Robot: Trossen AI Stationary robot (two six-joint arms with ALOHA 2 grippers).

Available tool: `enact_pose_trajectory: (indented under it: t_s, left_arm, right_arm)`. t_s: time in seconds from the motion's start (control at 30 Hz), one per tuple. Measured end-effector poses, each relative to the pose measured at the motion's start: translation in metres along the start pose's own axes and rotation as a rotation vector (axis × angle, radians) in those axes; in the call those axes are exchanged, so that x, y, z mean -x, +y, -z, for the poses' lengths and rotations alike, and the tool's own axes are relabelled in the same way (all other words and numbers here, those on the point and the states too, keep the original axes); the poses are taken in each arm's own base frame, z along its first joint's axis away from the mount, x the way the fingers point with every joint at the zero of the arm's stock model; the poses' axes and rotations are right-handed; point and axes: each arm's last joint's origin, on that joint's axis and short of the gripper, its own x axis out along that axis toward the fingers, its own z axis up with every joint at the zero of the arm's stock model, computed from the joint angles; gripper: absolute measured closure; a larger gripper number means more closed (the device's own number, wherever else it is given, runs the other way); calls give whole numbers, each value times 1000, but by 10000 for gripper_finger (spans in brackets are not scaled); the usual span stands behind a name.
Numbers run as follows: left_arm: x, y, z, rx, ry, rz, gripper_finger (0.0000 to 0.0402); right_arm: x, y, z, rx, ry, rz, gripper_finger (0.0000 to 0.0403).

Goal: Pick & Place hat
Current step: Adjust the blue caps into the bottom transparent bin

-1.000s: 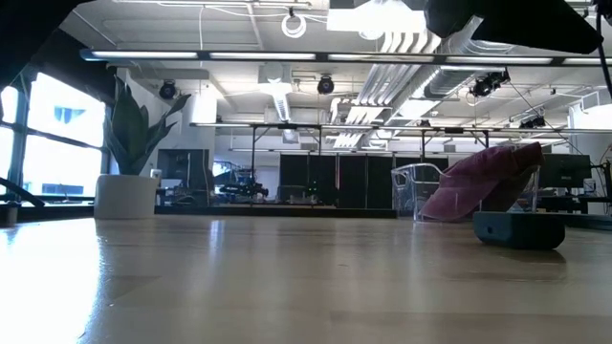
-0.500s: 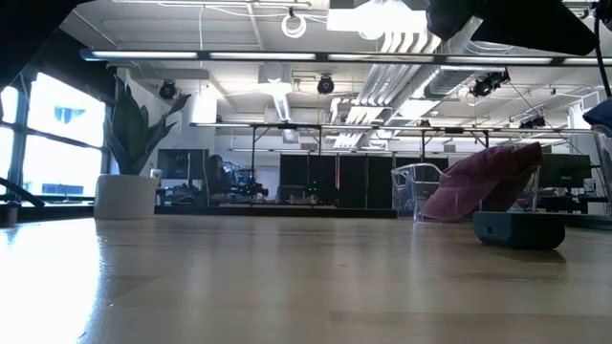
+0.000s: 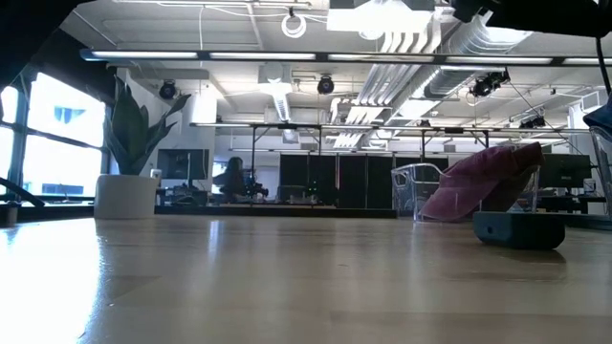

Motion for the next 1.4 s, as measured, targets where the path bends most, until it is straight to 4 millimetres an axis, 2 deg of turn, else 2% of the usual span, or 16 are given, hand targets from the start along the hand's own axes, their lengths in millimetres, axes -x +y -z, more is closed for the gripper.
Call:
enact_pose_trajectory:
  t_s: [0.1, 0.17, 0.37, 0.5, 0.6, 0.87, 1.03, 1.17, 1.23, 1.3, 1.4]
  left_arm:
    - [0, 0, 0, 16, -1, 5, 401]
    - [0, 0, 0, 28, 3, -1, 401]
    - [-1, 11, 8, 125, 53, -76, 401]
    - [-2, 23, 16, 195, 18, -24, 401]
    - [-2, 30, 20, 228, -21, 12, 401]
    - [-2, 42, 19, 287, -129, 58, 401]
    - [-27, 29, 33, 296, -145, 75, 401]
    - [-37, 29, 33, 290, -224, 58, 401]
    - [-42, 25, 39, 294, -197, 62, 401]
    - [-45, 23, 42, 295, -190, 57, 401]
    - [-41, 27, 36, 292, -224, 39, 401]
  right_arm:
    - [14, 4, -2, -105, 126, -72, 247]
    - [15, 5, 1, -163, 253, -82, 262]
    - [-8, -3, 21, -292, 570, 105, 330]
    - [-24, -11, 31, -293, 637, 209, 382]
    - [-30, -10, 33, -238, 600, 184, 399]
    - [-32, -8, 26, -174, 395, 122, 389]
    - [-33, -5, 22, -167, 244, 97, 400]
    - [-34, -4, 19, -165, 156, 83, 397]
    - [-34, -5, 18, -163, 112, 86, 399]
    - [-34, -6, 16, -172, 89, 84, 401]
    - [-29, -9, 12, -203, 82, 87, 399]
